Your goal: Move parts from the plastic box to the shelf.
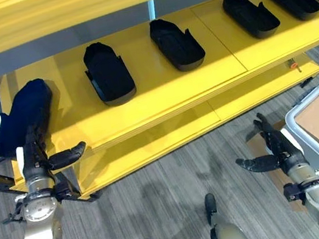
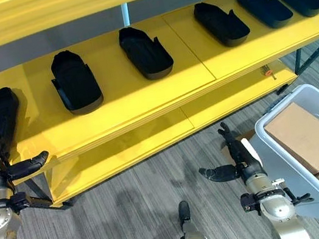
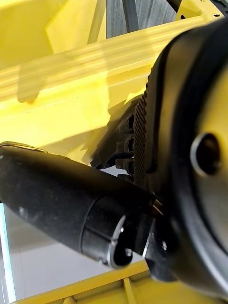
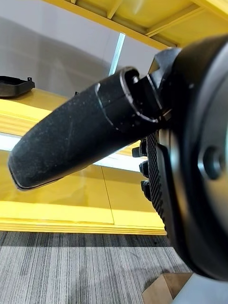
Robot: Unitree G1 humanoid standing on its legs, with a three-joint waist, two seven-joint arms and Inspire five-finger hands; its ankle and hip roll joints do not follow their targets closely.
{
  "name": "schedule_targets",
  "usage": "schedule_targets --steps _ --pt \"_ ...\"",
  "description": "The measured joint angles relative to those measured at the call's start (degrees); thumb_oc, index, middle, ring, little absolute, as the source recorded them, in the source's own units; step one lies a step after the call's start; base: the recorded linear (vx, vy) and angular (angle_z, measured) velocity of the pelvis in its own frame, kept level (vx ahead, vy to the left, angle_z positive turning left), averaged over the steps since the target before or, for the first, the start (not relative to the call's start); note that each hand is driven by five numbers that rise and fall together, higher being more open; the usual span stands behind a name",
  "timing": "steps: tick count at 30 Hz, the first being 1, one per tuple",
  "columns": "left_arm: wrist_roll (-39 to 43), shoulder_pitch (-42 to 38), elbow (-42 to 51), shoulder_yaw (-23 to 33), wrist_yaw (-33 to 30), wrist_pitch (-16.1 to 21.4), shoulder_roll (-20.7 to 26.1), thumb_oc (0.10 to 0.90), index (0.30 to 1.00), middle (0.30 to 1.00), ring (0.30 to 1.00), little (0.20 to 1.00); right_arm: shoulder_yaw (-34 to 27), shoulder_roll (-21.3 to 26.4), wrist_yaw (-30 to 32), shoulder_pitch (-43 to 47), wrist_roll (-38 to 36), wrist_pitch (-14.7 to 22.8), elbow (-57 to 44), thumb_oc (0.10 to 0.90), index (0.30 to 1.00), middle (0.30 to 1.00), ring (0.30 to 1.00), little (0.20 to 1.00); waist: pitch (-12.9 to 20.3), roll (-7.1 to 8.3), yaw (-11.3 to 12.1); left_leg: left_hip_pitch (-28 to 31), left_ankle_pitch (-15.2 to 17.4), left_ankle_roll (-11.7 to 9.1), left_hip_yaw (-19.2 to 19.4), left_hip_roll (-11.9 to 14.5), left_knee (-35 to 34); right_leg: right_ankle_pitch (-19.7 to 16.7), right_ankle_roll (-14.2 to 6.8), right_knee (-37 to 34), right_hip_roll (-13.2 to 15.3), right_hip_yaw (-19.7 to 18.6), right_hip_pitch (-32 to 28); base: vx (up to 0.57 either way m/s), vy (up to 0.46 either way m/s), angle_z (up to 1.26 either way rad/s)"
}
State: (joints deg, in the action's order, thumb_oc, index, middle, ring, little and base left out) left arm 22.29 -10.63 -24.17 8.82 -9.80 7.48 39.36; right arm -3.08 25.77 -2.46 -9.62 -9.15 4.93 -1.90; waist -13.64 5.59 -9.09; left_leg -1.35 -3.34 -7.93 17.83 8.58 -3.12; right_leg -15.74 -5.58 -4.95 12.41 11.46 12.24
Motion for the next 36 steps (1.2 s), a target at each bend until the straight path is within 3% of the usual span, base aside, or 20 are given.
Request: schedule_targets --steps 5,14,32,36 --pt "-0.2 -0.4 -0.2 0.0 -1.2 0.0 0.4 0.900 1.000 1.000 1.000 1.000 0.0 0.0 0.0 0.0 0.0 0.0 0.0 0.900 1.000 1.000 1.000 1.000 0.0 -0.02 0.0 0.3 -0.1 0.0 0.1 0.0 -0.3 0.4 -0.1 0.0 0.0 0.0 -0.1 0.00 0.000 0.00" --pt "0.0 -4.5 -3.0 0.4 -3.6 0.1 5.2 0.900 1.000 1.000 1.000 1.000 0.1 0.0 0.1 -0.3 0.0 0.0 0.0 0.900 1.000 1.000 1.000 1.000 -0.1 -0.16 -0.1 -0.2 -0.1 0.0 0.3 -0.1 -0.3 0.4 -0.2 0.0 0.0 0.0 0.4 0.00 0.000 0.00" --pt "2.0 -9.3 -7.4 -0.3 -5.1 0.2 5.5 0.900 1.000 1.000 1.000 1.000 0.3 0.5 1.2 -0.5 -0.1 0.0 0.1 0.900 1.000 1.000 1.000 1.000 -0.3 -0.55 -0.4 -2.6 0.0 0.2 0.4 -0.5 -0.3 0.1 -0.4 0.0 0.4 -0.2 2.8 0.00 0.000 0.00" --pt "2.0 -11.2 -10.2 -2.8 -5.0 0.2 5.5 0.900 1.000 1.000 1.000 1.000 0.3 1.0 1.3 -0.5 -0.1 0.1 0.1 0.900 1.000 1.000 1.000 1.000 -0.6 -0.74 -0.8 -3.1 0.1 0.3 0.5 -0.6 -0.2 0.1 -0.4 0.0 0.5 -0.2 3.2 -0.01 0.006 0.01"
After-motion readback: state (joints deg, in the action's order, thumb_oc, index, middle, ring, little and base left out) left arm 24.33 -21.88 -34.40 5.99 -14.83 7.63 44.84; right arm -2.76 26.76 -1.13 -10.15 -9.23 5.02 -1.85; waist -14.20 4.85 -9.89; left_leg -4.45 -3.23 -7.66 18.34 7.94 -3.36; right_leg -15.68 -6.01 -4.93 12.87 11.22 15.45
